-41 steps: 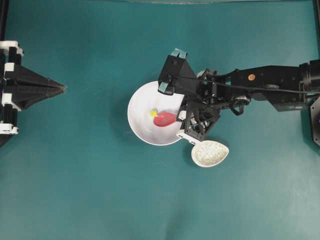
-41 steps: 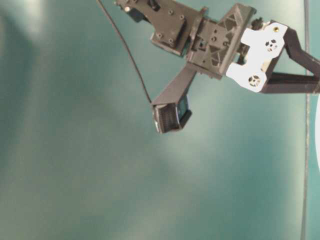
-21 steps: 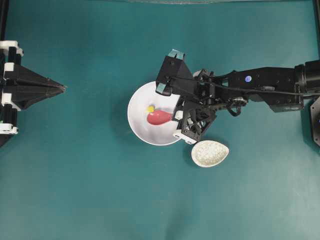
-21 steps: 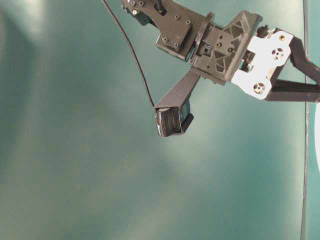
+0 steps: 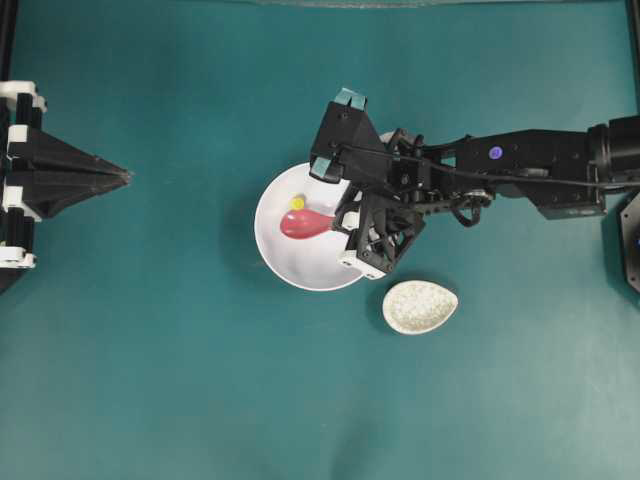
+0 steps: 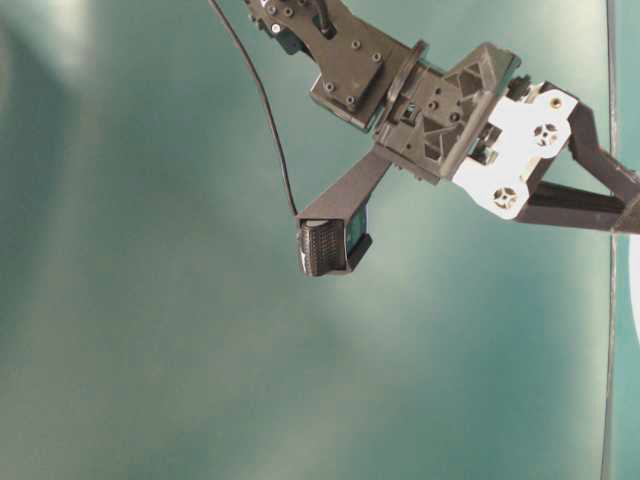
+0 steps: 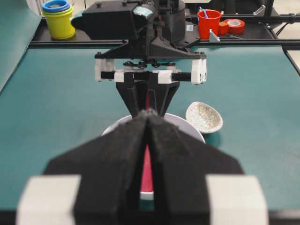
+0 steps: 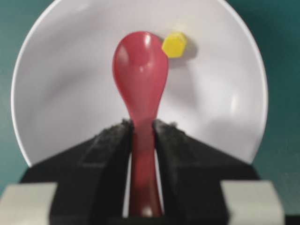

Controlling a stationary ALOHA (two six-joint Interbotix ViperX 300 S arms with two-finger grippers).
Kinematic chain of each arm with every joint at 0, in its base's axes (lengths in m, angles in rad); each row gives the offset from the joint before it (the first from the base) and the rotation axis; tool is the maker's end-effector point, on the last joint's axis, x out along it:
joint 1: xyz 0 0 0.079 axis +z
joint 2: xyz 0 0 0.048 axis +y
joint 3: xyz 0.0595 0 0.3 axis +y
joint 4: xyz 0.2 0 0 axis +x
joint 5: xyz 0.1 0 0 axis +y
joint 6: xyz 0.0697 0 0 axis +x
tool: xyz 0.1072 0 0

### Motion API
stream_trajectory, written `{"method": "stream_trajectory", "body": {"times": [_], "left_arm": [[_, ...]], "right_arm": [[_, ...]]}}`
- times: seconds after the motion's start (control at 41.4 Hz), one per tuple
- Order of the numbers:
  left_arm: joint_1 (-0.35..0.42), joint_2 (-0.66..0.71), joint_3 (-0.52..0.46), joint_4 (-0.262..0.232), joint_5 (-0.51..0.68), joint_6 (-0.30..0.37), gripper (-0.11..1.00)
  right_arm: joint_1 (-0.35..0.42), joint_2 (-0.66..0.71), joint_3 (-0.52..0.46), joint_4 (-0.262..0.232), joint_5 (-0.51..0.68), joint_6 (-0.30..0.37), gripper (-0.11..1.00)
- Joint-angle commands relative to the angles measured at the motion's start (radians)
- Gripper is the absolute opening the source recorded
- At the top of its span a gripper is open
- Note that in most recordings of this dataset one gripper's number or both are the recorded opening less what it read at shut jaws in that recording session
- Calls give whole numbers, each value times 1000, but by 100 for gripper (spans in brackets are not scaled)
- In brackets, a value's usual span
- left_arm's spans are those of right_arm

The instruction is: Scoop the yellow hexagonal prism block from the bowl with a spoon using the right arm.

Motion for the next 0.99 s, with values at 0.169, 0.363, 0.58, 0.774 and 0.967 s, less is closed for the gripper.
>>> {"method": "stream_trajectory", "body": {"times": [0.169, 0.363, 0.58, 0.774, 0.967], "left_arm": [[3, 5, -20, 0, -11, -2, 1], [2, 6, -20, 0, -11, -2, 1], [2, 6, -20, 0, -11, -2, 1], [3, 9, -18, 0, -11, -2, 1], [2, 12, -18, 0, -11, -2, 1]], "right_arm": [[-2, -75, -34, -3, -5, 6, 22], [-2, -149, -31, -3, 48, 11, 22], [-2, -213, -32, 11, 198, 23, 22], [-2, -218, -58, 54, 367, 51, 22], [-2, -167, -127, 112, 500, 51, 22]]}}
